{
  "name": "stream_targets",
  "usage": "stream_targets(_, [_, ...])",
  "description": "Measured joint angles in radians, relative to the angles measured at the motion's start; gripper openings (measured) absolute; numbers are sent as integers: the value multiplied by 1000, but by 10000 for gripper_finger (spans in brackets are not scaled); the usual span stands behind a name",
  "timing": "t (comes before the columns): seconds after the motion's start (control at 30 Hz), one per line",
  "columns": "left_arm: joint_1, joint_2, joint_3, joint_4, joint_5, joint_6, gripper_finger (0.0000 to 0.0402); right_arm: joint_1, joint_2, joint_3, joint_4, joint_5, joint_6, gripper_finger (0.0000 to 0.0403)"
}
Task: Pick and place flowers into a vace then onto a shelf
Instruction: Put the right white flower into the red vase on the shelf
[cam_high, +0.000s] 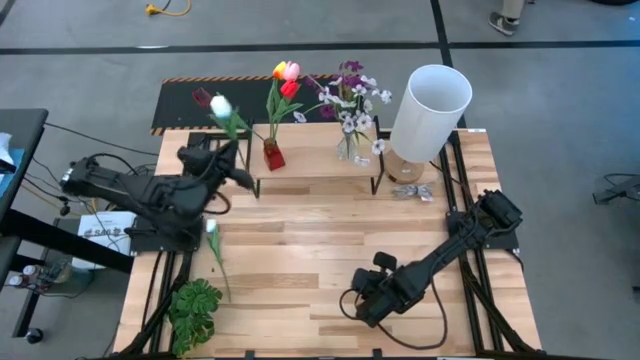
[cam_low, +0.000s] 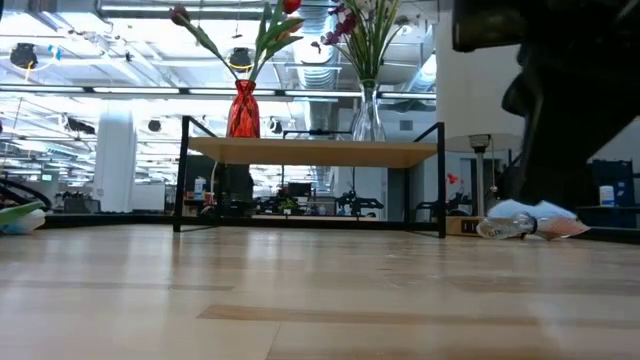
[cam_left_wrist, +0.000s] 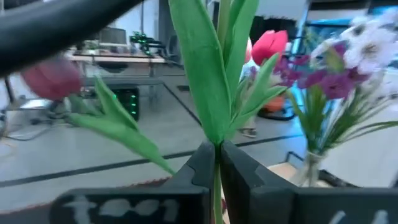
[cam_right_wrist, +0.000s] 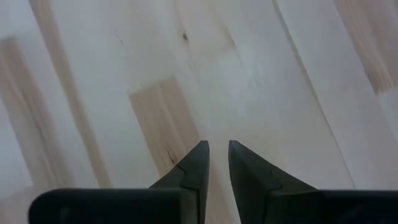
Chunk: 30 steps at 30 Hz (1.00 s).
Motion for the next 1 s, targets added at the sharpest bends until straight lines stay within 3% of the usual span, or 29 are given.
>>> stream_targets(0.13, [103, 78, -1, 130, 90, 125, 0, -20, 0, 0, 47, 4, -43, 54])
stream_targets(0.27, [154, 141, -1, 303, 35, 211, 0, -37, 0, 0, 58, -2, -45, 54])
stream_targets(0.5, [233, 208, 0, 332, 18, 189, 0, -32, 0, 0, 60, -3, -20, 54])
stream_targets(0.67, [278, 223, 0, 383, 67, 170, 0, -29, 0, 0, 54, -5, -17, 54])
stream_targets(0.87, [289, 222, 0, 528, 78, 325, 0, -30, 0, 0, 48, -5, -17, 54])
stream_targets(1.0, [329, 232, 0, 572, 152, 370, 0, -33, 0, 0, 48, -4, -16, 54])
